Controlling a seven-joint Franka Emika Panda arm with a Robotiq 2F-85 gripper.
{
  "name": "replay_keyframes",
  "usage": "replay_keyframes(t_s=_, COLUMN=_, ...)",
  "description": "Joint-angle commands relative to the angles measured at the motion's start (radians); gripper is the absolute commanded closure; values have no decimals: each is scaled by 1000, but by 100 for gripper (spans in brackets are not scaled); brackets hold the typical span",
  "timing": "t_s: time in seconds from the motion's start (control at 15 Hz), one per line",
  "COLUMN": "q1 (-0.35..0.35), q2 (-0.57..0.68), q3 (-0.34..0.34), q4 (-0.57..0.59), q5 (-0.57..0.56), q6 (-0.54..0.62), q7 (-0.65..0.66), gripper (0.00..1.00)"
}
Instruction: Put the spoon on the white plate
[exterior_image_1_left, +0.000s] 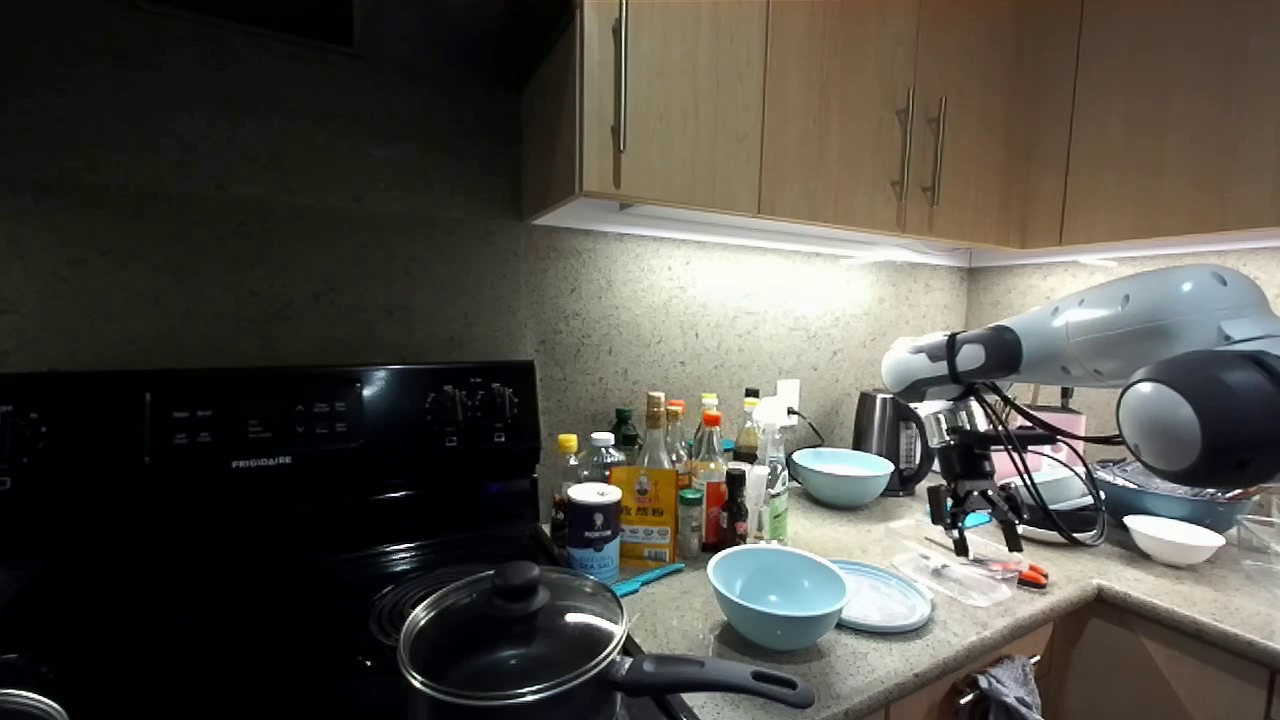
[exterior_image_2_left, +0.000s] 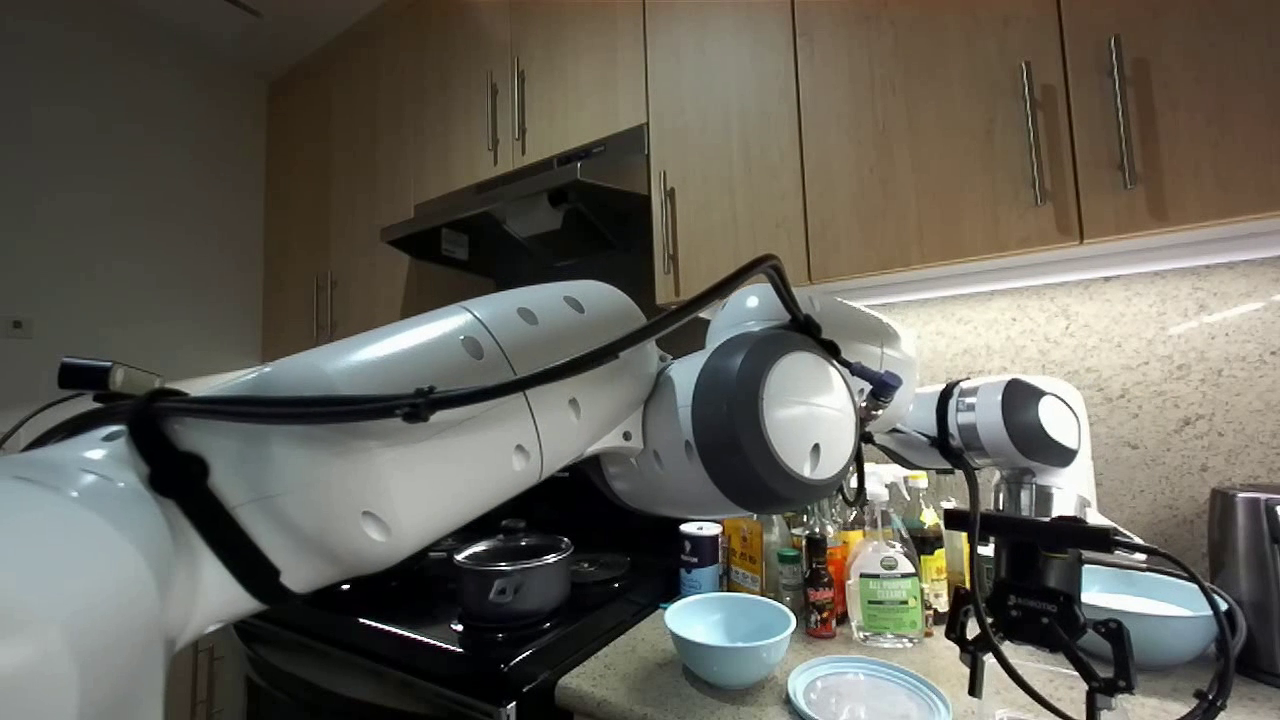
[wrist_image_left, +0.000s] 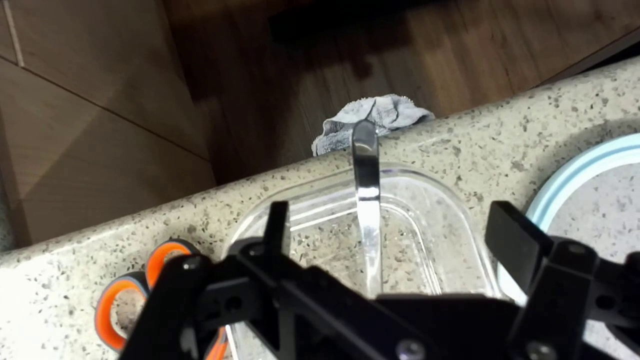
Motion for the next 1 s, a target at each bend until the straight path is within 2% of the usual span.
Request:
replay_keyframes(t_s=0.0, q1=5, q2=33, q3=-4, q4=48, q5=-28, q6=-35, q7=-73, gripper=0)
replay_keyframes(t_s=0.4, q1=0, q2=55, q3=-8, q4=80, q5=-32, q6=-62, q7=-86, gripper=0)
replay_keyframes(t_s=0.47, q1=2, q2=45, q3=-1, q4=47, q5=-17, q6=-33, q7=-60, gripper=0)
replay_keyframes(t_s=0.6, q1=2, q2=45, q3=-2, q4=53, q5=-18, q6=-35, q7=-60, gripper=0)
replay_keyframes(t_s=0.8, q1=6, q2=46, q3=-6, q4=54, q5=-34, q6=0, q7=-101, gripper=0)
replay_keyframes(t_s=0.87, q1=5, q2=46, q3=-5, q4=53, q5=-37, q6=3, q7=-125, gripper=6)
replay_keyframes(t_s=0.93, q1=4, q2=46, q3=-3, q4=51, q5=-35, q6=4, q7=-137, gripper=26)
